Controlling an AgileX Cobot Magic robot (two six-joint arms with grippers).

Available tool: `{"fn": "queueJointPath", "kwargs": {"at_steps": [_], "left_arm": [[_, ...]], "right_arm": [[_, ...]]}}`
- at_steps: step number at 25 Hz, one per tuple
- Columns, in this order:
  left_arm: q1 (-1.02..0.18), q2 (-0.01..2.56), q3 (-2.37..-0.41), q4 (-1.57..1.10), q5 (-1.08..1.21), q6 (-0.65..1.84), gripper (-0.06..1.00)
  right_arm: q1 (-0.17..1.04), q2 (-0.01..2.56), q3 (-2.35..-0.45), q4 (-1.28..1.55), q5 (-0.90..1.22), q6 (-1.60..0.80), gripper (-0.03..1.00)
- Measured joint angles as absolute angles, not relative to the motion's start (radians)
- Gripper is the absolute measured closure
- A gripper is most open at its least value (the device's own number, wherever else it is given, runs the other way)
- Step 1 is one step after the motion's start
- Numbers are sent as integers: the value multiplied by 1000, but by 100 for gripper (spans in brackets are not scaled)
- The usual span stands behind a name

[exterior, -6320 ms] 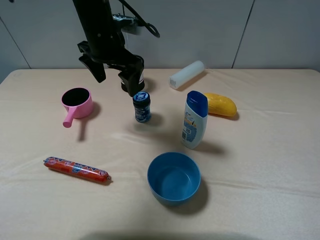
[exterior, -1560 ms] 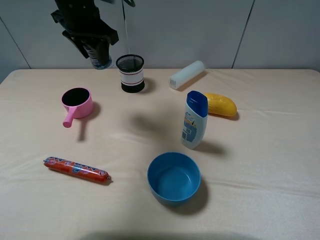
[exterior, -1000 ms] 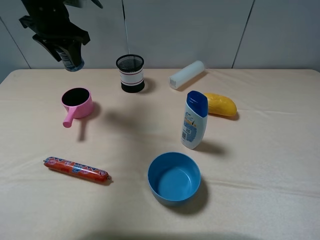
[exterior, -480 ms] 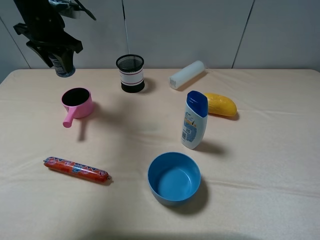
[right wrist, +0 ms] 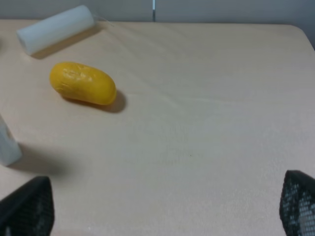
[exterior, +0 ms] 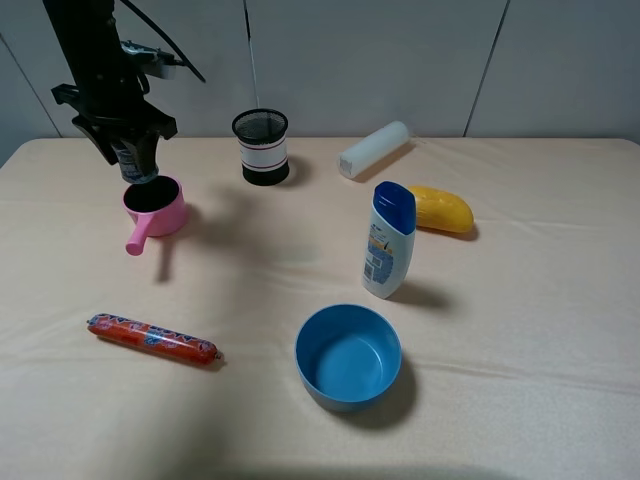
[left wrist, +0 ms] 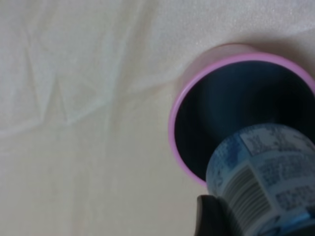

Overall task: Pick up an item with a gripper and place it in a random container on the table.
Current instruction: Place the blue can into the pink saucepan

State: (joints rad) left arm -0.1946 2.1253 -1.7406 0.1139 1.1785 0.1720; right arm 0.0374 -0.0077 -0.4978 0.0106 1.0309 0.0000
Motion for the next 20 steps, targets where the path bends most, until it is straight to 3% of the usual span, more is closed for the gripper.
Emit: {"fn": "queueJointPath", "kwargs": {"at_steps": [20], "left_arm": [[-195, 2189, -1736, 114, 1178, 172, 45]], "right_arm": [[37, -8, -498, 11, 1031, 0, 27]]}}
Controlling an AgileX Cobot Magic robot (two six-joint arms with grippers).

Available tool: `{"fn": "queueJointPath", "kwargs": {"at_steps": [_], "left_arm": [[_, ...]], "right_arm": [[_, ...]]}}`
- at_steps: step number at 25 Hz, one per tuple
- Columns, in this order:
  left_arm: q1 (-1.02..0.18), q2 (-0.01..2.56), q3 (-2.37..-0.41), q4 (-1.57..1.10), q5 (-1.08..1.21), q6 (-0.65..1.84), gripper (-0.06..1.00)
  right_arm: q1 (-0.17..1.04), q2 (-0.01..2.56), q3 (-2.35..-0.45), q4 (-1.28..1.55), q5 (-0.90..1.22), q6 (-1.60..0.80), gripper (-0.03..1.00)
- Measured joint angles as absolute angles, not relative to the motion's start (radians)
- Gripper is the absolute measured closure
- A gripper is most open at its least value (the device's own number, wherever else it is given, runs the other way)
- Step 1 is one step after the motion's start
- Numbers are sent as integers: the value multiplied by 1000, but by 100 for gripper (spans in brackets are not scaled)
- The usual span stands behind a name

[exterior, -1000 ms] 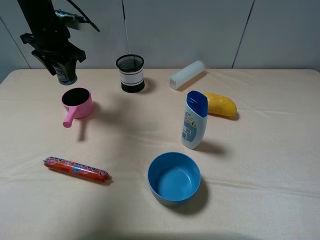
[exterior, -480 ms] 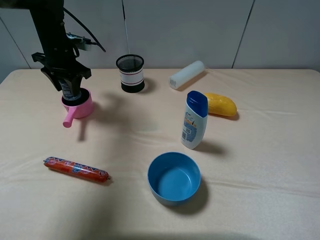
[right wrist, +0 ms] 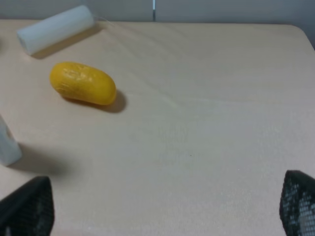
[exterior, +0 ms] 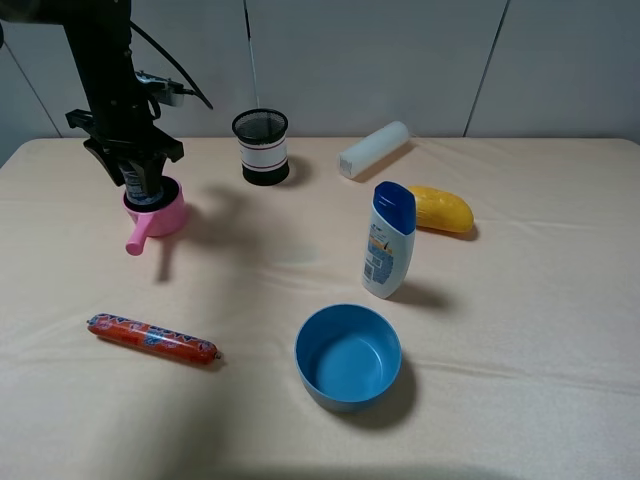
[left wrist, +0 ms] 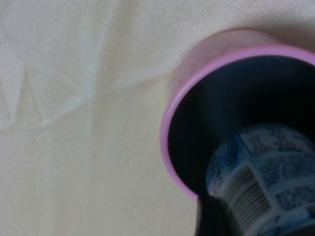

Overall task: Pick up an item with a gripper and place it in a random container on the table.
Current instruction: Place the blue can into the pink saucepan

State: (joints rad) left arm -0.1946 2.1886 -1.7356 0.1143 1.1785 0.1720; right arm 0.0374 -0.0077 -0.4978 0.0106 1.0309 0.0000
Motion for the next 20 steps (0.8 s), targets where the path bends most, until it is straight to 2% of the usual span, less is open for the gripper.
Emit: {"fn": "queueJointPath", "kwargs": {"at_steps": [13, 15, 20], "left_arm": [[-195, 2189, -1736, 117, 1178, 172, 43], [-195, 2189, -1736, 117, 1178, 172, 35], [-195, 2189, -1736, 119, 1178, 172, 3]], "right_arm": [[37, -8, -498, 11, 1031, 0, 27], [37, -8, -498, 11, 1031, 0, 27], [37, -8, -498, 11, 1031, 0, 27]]}}
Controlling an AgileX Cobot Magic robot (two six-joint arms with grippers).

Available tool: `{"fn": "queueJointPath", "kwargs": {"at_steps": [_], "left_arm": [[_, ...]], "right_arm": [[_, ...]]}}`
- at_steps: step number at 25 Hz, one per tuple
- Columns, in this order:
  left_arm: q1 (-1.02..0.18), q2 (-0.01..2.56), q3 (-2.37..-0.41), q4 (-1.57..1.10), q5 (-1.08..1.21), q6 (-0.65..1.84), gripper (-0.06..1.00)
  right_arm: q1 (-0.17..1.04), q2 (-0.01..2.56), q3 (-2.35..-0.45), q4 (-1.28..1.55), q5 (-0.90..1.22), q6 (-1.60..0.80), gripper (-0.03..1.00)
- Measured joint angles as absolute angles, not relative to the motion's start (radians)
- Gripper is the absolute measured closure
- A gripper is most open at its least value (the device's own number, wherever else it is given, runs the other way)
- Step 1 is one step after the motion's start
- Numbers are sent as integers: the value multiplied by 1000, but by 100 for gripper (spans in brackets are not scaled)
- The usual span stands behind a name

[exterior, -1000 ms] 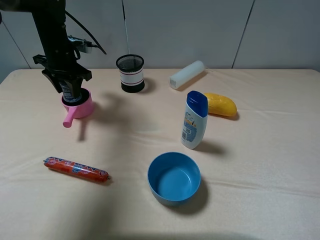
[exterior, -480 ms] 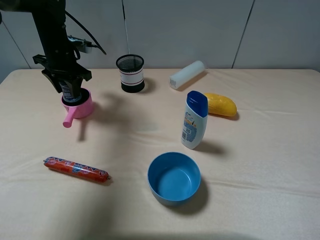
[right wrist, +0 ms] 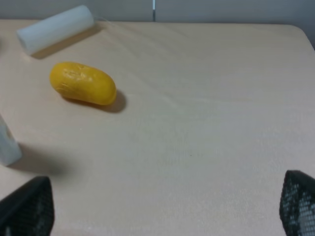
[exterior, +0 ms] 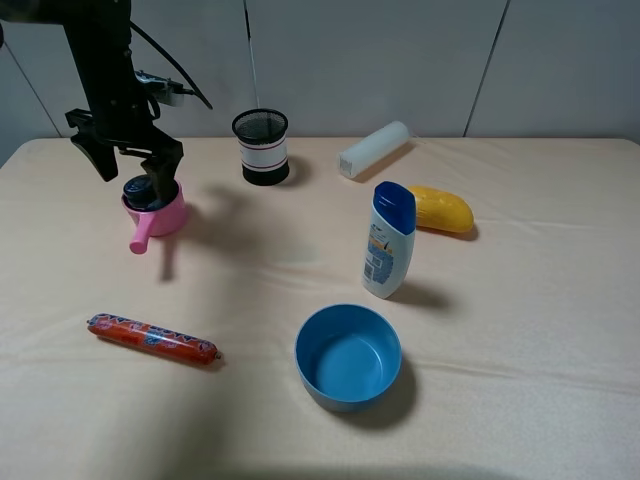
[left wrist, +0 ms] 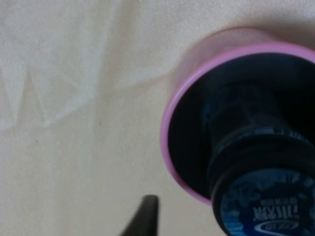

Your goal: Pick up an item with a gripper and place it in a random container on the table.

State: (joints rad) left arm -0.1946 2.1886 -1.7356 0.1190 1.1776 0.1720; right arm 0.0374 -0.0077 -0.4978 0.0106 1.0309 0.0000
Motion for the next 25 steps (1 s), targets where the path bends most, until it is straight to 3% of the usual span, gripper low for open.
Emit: {"fn": "queueJointPath", "kwargs": {"at_steps": [5, 25], "left_arm": [[-195, 2189, -1736, 119, 1178, 172, -4], [-195, 2004, -1736, 91, 1179, 172, -5]], "right_arm": [[37, -8, -498, 11, 1031, 0, 27], [37, -8, -498, 11, 1031, 0, 27]]}}
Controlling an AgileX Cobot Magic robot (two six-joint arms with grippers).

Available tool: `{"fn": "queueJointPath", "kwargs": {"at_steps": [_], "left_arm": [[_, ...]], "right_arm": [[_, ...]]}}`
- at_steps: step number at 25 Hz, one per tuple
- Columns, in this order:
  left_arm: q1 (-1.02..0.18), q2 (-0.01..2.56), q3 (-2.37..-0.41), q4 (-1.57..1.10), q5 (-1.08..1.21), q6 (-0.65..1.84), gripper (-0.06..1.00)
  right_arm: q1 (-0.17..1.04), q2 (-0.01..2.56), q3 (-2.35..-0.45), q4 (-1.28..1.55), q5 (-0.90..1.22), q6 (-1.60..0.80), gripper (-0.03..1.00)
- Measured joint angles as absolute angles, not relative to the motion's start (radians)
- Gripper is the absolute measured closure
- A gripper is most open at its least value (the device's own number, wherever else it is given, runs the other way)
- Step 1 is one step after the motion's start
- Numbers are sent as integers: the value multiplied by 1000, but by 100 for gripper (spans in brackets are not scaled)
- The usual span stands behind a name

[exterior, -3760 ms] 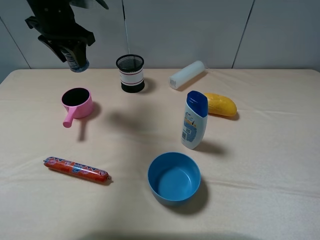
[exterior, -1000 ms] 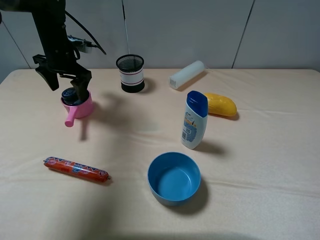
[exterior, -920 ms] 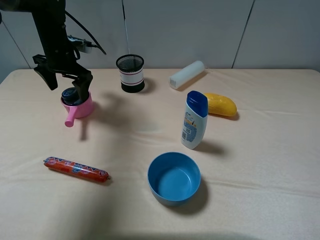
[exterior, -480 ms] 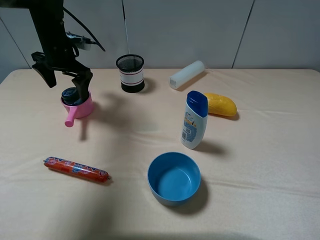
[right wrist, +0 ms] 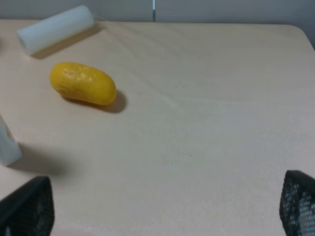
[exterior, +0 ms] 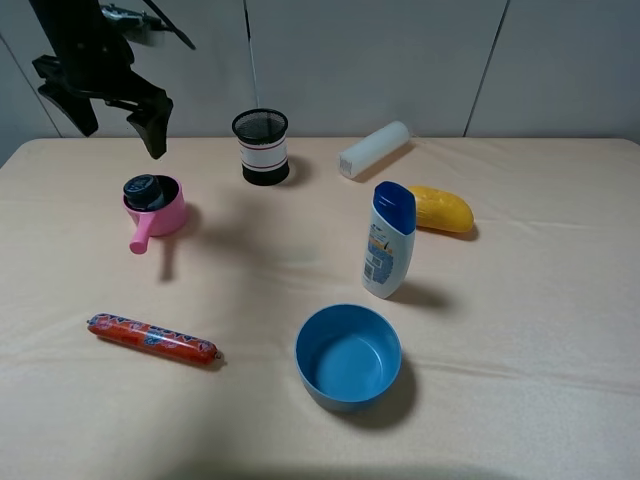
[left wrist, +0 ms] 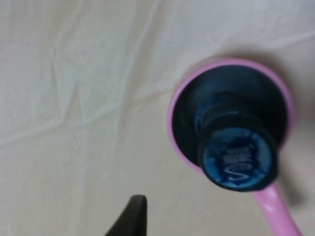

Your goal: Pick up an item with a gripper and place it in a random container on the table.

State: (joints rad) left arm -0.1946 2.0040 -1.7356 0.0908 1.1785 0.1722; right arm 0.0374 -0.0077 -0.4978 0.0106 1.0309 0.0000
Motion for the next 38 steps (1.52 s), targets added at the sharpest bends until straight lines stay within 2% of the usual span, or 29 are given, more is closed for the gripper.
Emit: {"fn": "queueJointPath", "kwargs": {"at_steps": [8, 25, 38], "left_arm": [[-195, 1867, -1690, 68, 1179, 172, -5], [-195, 1451, -1316, 42, 1180, 172, -5], [-195, 1010, -1064, 6, 1183, 172, -5]], "right_arm": [[37, -8, -498, 11, 1031, 0, 27], [37, -8, -498, 11, 1031, 0, 27], [37, -8, -498, 11, 1031, 0, 27]]}}
